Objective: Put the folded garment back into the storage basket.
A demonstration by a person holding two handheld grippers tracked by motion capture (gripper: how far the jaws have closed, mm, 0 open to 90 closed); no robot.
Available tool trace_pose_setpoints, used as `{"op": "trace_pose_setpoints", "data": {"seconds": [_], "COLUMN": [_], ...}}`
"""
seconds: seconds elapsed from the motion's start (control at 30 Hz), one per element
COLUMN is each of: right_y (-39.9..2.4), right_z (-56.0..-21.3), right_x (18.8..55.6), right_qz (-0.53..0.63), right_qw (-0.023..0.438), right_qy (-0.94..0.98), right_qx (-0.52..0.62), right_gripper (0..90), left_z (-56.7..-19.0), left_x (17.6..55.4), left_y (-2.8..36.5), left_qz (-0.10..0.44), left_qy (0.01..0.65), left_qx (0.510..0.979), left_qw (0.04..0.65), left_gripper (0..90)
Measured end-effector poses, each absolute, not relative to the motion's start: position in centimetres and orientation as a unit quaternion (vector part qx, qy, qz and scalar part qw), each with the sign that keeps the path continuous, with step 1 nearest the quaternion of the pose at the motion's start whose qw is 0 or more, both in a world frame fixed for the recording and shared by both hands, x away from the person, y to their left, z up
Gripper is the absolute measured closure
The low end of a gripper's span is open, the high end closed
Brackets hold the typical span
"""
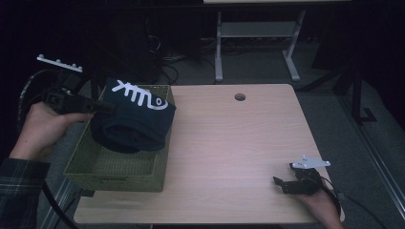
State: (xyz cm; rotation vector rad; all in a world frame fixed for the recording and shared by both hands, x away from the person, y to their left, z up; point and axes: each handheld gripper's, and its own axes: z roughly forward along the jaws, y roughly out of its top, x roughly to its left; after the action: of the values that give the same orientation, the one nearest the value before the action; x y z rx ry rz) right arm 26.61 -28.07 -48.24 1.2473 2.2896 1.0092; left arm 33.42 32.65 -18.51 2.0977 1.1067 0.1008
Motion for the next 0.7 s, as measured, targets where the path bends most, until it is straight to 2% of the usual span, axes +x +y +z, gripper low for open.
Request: {"op": "trace_pose_setpoints", "data": {"seconds": [0.27,0.7], "right_y": [-28.1,-28.1], "right_z": [-48.2,-48.2], "right_x": [26.6,26.6], "right_qz": [0.354,0.354], "right_qw": [0.171,0.172], "right_qy": [0.807,0.808], "right_qx": [0.439,0.439], "right_gripper": [13.4,13.5], "left_z": [-19.8,-23.9], "left_x": [33.6,34.3], "left_y": [34.3,36.9], "left_qz": [0.033,0.018], "left_qy": [0.439,0.471], "left_qx": [0.818,0.801], "left_qw": [0.372,0.369], "left_gripper": [73.6,73.6]}}
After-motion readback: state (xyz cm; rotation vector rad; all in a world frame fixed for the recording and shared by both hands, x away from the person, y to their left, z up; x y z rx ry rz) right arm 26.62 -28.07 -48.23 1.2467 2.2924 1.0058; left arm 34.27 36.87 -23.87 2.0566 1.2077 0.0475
